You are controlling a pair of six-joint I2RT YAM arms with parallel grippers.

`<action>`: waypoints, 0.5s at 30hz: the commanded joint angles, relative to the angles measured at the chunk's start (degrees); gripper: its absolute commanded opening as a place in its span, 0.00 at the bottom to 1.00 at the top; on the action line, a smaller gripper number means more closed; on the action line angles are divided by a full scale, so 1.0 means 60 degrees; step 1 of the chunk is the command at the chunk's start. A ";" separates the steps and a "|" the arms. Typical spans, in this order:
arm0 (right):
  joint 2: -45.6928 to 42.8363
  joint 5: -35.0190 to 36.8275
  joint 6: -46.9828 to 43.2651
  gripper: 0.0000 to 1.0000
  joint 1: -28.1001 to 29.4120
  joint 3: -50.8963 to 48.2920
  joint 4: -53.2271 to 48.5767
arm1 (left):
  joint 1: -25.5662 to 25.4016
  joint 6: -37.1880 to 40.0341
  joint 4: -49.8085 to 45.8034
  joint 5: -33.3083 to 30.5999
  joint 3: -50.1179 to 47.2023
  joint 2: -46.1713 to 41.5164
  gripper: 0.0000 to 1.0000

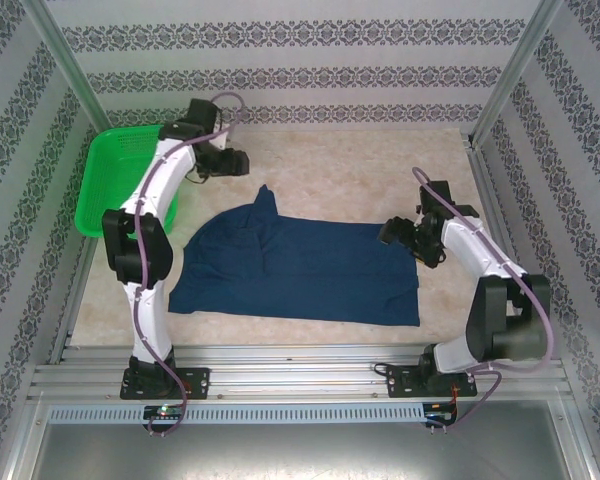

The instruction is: Fold and stack the t-shirts

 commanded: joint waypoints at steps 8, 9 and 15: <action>0.2326 0.0617 -0.0810 0.92 -0.0320 0.1996 -0.0187 | 0.0301 -0.1111 0.1711 0.0412 -0.1971 0.0630 0.57; 0.2555 0.0847 -0.0806 0.92 -0.0329 0.2146 -0.0230 | 0.0299 -0.1140 0.1812 0.0510 -0.2061 0.0648 0.55; 0.3683 0.1211 -0.0775 0.86 -0.0492 0.2828 -0.0041 | 0.0295 -0.1537 0.2501 0.1192 -0.2811 0.0662 0.45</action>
